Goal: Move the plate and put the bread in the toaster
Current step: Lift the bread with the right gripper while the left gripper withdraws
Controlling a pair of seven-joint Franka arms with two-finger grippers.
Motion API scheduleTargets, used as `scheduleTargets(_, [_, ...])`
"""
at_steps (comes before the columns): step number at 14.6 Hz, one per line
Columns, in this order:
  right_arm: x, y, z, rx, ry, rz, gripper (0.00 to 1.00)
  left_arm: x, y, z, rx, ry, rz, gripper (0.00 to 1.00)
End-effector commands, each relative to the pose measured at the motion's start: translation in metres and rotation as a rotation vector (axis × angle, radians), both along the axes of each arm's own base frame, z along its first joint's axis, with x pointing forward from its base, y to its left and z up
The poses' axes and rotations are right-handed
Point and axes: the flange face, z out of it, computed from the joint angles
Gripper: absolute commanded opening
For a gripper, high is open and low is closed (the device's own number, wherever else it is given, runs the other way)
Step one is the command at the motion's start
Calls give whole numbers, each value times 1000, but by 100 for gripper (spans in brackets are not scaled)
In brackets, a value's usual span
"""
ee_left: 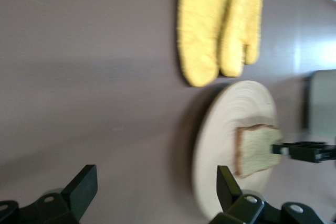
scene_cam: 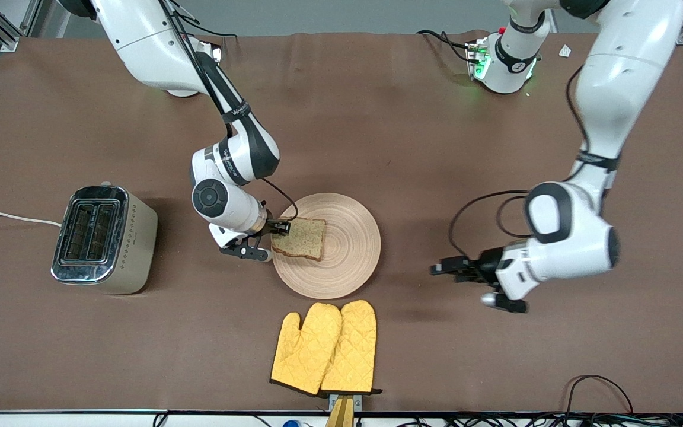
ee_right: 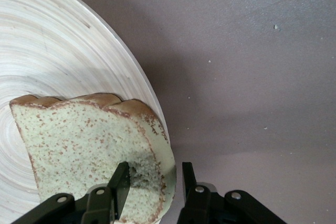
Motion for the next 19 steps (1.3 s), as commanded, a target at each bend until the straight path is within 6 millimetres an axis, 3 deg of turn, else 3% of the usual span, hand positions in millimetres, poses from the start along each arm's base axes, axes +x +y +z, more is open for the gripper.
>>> scheduleTargets(1, [-4,-3,3,4,6,-23,44,-4,26,36,77,-22,-5,100])
scheduleTargets(3, [-4,-3,3,2,13,-20,42,-9,41,66,172,-10,-9,100])
scheduleTargets(6, [-3,-4,7,3,20,-19,41,-18,48,111,357,-24,27,100])
scheduleTargets(10, [-1,-5,14,5,34,-18,7,-38,56,161,477,7,12,100])
scheduleTargets(12, [2,-6,20,8,36,-15,1,-44,62,185,570,32,13,100])
scheduleTargets(16, [8,0,64,18,70,3,0,-62,94,249,632,50,45,100])
scheduleTargets(17, [11,3,82,12,77,22,0,-69,105,262,641,57,59,100])
scheduleTargets(19, [17,-6,117,-33,77,57,0,-78,107,278,682,71,51,100])
